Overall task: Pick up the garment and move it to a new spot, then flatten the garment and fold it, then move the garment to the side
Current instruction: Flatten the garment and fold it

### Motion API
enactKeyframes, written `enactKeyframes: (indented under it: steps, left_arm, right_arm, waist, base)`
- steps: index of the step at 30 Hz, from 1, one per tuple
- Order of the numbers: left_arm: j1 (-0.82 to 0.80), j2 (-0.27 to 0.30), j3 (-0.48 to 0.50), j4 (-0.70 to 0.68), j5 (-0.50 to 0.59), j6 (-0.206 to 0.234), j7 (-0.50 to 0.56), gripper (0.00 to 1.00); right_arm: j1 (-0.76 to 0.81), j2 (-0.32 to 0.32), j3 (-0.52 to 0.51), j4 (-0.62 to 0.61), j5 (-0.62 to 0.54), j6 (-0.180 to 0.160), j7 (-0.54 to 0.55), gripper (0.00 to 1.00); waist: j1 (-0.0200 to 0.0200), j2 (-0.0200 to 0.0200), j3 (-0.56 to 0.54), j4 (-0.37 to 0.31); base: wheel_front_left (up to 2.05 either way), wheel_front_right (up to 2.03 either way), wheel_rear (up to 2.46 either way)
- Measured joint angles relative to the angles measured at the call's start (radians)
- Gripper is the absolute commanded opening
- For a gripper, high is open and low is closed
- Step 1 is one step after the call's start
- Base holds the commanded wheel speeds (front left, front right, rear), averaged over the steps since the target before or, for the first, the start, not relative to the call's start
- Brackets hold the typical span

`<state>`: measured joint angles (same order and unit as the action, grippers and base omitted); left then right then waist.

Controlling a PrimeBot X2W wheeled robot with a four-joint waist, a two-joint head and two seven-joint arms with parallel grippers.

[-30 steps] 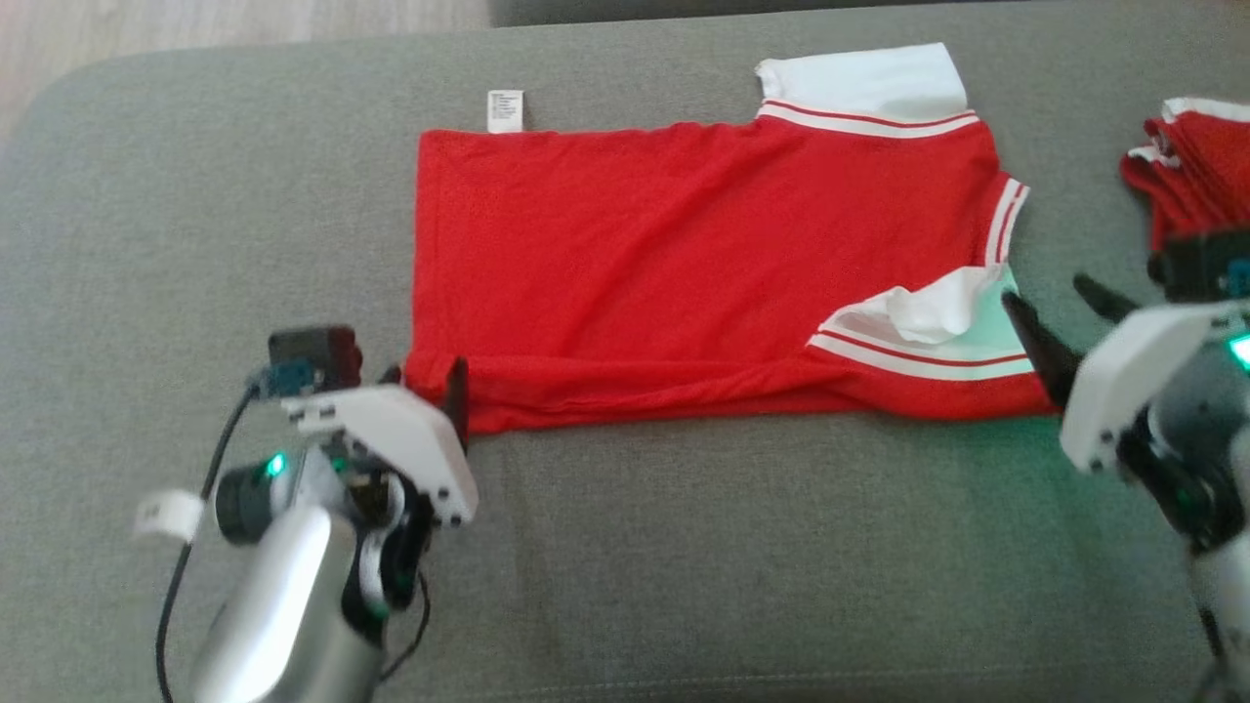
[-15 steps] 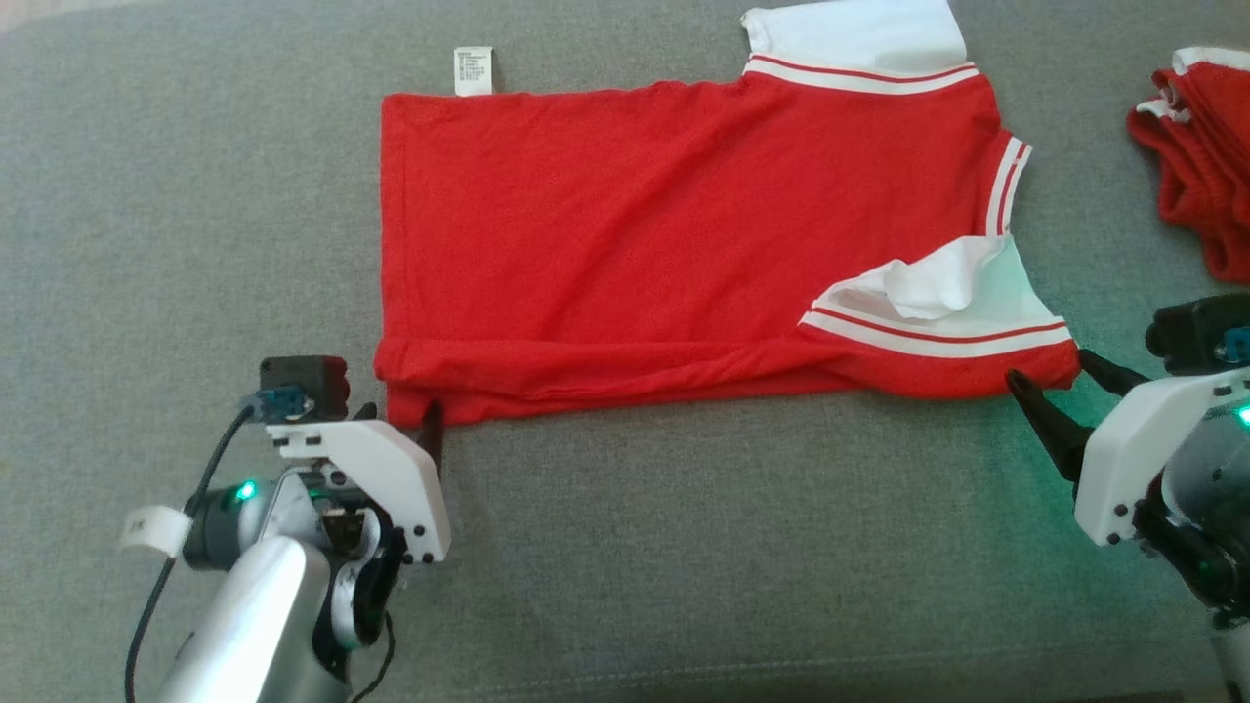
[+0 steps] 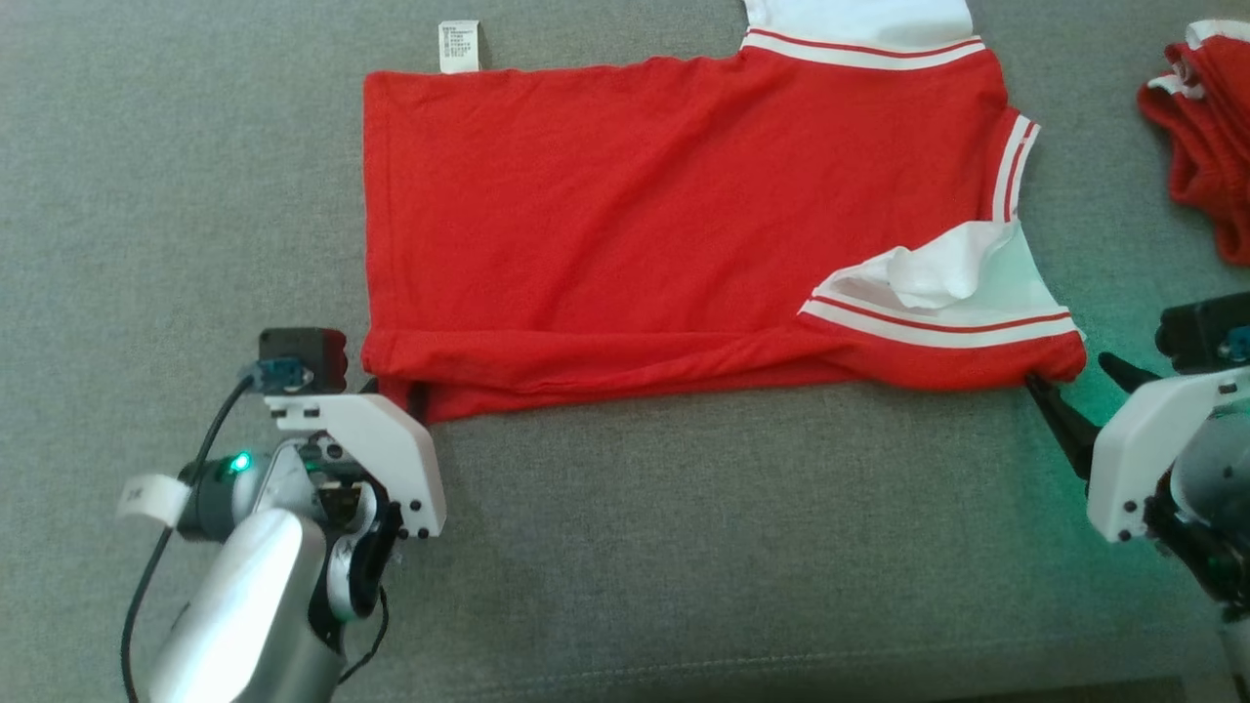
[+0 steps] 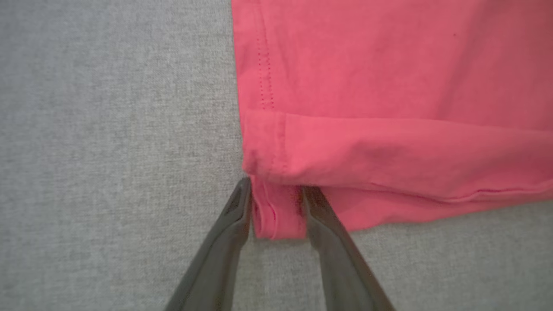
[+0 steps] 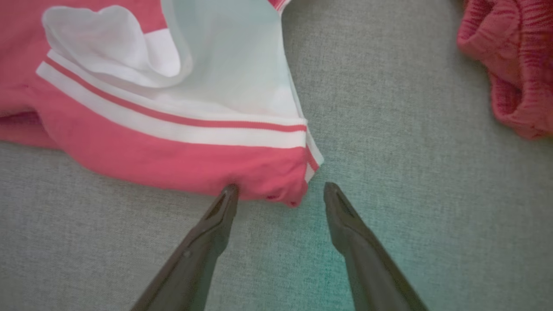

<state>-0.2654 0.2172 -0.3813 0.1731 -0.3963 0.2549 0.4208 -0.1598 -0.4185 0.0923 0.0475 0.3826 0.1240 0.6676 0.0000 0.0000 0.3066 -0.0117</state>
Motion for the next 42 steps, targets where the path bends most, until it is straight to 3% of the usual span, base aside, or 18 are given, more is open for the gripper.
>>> enactKeyframes:
  steps: [7, 22, 25, 26, 27, 28, 36, 42]
  left_arm:
    - [-0.015, 0.000, -0.004, 0.001, -0.003, -0.008, 0.000, 0.49]
    - [-0.026, 0.006, -0.030, 0.006, -0.030, -0.036, 0.031, 0.40]
    - [-0.025, 0.013, -0.039, -0.007, -0.032, -0.049, 0.056, 0.24]
    - [-0.025, 0.016, -0.042, -0.011, -0.040, -0.054, 0.063, 0.00]
    - [-0.025, 0.017, -0.046, -0.013, -0.046, -0.058, 0.067, 0.00]
    - [-0.025, 0.019, -0.050, -0.015, -0.047, -0.061, 0.070, 0.00]
    - [-0.022, 0.024, -0.053, -0.007, -0.090, -0.095, 0.077, 0.00]
    - [0.025, 0.086, -0.056, -0.095, -0.139, -0.155, 0.150, 0.00]
  right_arm:
    - [-0.061, 0.005, -0.005, 0.058, -0.005, 0.000, 0.011, 1.00]
    - [-0.082, 0.006, 0.068, 0.092, 0.022, 0.000, 0.049, 1.00]
    - [-0.088, 0.000, 0.084, 0.093, 0.028, 0.000, 0.063, 1.00]
    - [-0.093, -0.001, 0.086, 0.097, 0.035, 0.000, 0.069, 0.93]
    - [-0.099, -0.002, 0.088, 0.100, 0.040, 0.000, 0.072, 0.42]
    - [-0.102, -0.001, 0.085, 0.107, 0.045, 0.000, 0.072, 0.00]
    - [-0.120, 0.011, 0.025, 0.169, 0.105, 0.000, 0.076, 0.00]
    - [-0.112, -0.049, 0.000, 0.131, 0.178, 0.000, 0.170, 0.00]
  waist:
    - [0.0000, 0.0000, 0.018, 0.005]
    - [0.0000, 0.0000, 0.009, 0.016]
    - [0.0000, 0.0000, 0.011, 0.014]
    - [0.0000, 0.0000, 0.012, 0.013]
    - [0.0000, 0.0000, 0.012, 0.013]
    - [0.0000, 0.0000, 0.012, 0.013]
    - [0.0000, 0.0000, -0.017, 0.017]
    - [0.0000, 0.0000, -0.051, 0.018]
  base:
    - [0.00, 0.00, 0.00]
    - [0.00, 0.00, 0.00]
    - [0.00, 0.00, 0.00]
    - [0.00, 0.00, 0.00]
    - [0.00, 0.00, 0.00]
    - [0.00, 0.00, 0.00]
    - [0.00, 0.00, 0.00]
    - [0.00, 0.00, 0.00]
